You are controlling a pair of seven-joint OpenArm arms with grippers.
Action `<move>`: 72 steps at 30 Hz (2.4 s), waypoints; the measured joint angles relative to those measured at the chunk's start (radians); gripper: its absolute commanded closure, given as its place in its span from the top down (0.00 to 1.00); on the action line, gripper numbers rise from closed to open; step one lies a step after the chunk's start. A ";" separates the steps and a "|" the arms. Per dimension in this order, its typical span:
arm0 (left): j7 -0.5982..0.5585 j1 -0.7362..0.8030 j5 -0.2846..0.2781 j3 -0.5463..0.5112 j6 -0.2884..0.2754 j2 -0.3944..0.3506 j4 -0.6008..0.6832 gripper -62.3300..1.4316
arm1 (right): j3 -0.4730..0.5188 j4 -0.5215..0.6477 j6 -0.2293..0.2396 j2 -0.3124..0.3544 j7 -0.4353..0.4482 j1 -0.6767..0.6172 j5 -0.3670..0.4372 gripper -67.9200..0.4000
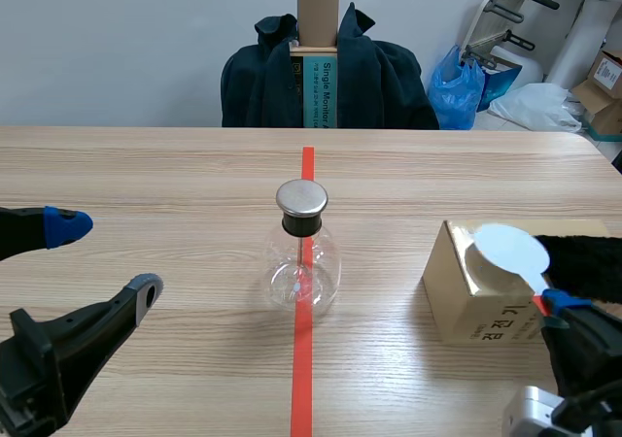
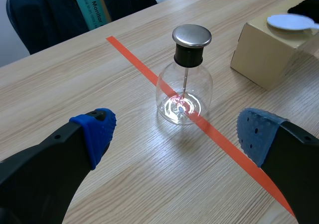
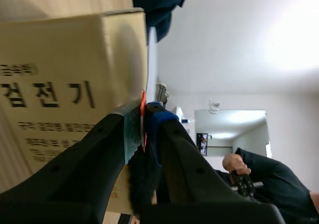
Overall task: Do the electroscope experiment.
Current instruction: 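Pick up the white charging plate, then bring the plate to the electroscope and point at the metal foil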
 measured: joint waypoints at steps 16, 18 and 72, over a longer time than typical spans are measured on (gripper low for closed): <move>0.000 0.000 0.000 0.000 0.000 0.000 0.000 0.84 | 0.317 0.477 0.003 0.000 0.000 -0.101 0.238 0.02; 0.001 0.000 0.000 0.000 0.000 0.000 0.000 0.84 | 0.349 0.530 0.003 0.000 0.000 -0.101 0.262 0.02; -0.151 -0.779 0.050 0.606 -0.051 0.095 -0.880 0.07 | -0.280 0.456 0.365 0.011 -0.155 0.368 0.023 0.02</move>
